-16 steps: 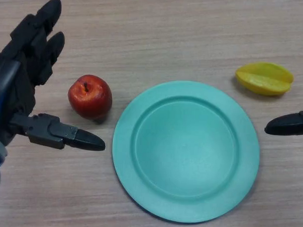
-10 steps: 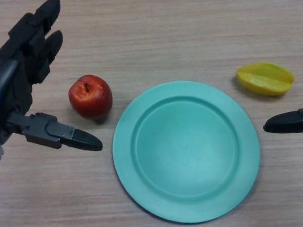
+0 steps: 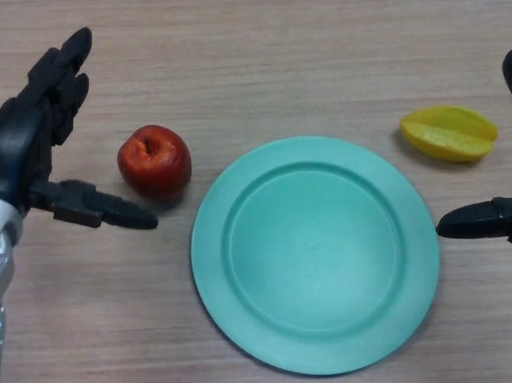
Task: Pick up the red apple and place it on the plate
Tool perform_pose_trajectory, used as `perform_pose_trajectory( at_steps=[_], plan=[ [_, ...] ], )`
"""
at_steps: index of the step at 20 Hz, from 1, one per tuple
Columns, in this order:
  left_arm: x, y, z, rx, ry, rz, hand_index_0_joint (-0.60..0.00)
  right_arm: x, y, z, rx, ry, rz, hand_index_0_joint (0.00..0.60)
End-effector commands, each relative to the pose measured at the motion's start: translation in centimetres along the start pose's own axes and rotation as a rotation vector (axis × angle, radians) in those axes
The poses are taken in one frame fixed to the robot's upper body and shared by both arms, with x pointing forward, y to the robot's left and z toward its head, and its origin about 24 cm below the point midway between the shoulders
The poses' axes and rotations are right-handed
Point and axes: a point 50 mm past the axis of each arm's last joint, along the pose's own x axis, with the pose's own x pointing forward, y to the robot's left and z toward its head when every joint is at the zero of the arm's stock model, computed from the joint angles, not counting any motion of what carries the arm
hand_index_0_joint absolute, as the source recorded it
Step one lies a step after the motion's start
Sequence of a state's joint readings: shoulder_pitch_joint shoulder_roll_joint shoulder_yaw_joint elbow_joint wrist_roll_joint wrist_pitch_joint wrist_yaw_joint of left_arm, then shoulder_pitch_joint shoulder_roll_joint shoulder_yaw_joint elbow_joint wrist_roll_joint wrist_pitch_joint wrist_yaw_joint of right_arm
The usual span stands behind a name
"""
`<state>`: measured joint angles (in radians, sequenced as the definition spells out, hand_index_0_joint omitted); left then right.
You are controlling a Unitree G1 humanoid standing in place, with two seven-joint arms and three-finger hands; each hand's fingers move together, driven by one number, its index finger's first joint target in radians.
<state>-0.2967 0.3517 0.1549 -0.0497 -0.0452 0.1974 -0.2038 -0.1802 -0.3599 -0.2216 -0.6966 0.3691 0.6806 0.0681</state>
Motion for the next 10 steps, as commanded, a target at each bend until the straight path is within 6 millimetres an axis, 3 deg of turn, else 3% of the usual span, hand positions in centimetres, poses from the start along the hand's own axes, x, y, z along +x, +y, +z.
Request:
perform_pose_trajectory(
  at_steps=[1, 4, 9, 10],
  plan=[
    [0.9, 1.5, 3.4, 0.153, -0.236, 0.085, 0.000, -0.8, -1.0, 3.4, -0.072, -0.209, -0.034, 0.000],
    [2.2, 0.9, 1.6, 0.165, -0.237, 0.101, 0.000, -1.2, -1.0, 3.6, -0.078, -0.217, -0.033, 0.000],
    [2.7, 1.2, 0.4, 0.064, -0.189, 0.114, 0.000, -1.7, -1.5, 4.5, -0.107, -0.233, -0.087, 0.000],
    [3.0, 1.4, 0.4, 0.087, -0.208, 0.118, -0.050, -1.6, -1.6, 4.8, -0.126, -0.242, -0.094, 0.000]
  ],
)
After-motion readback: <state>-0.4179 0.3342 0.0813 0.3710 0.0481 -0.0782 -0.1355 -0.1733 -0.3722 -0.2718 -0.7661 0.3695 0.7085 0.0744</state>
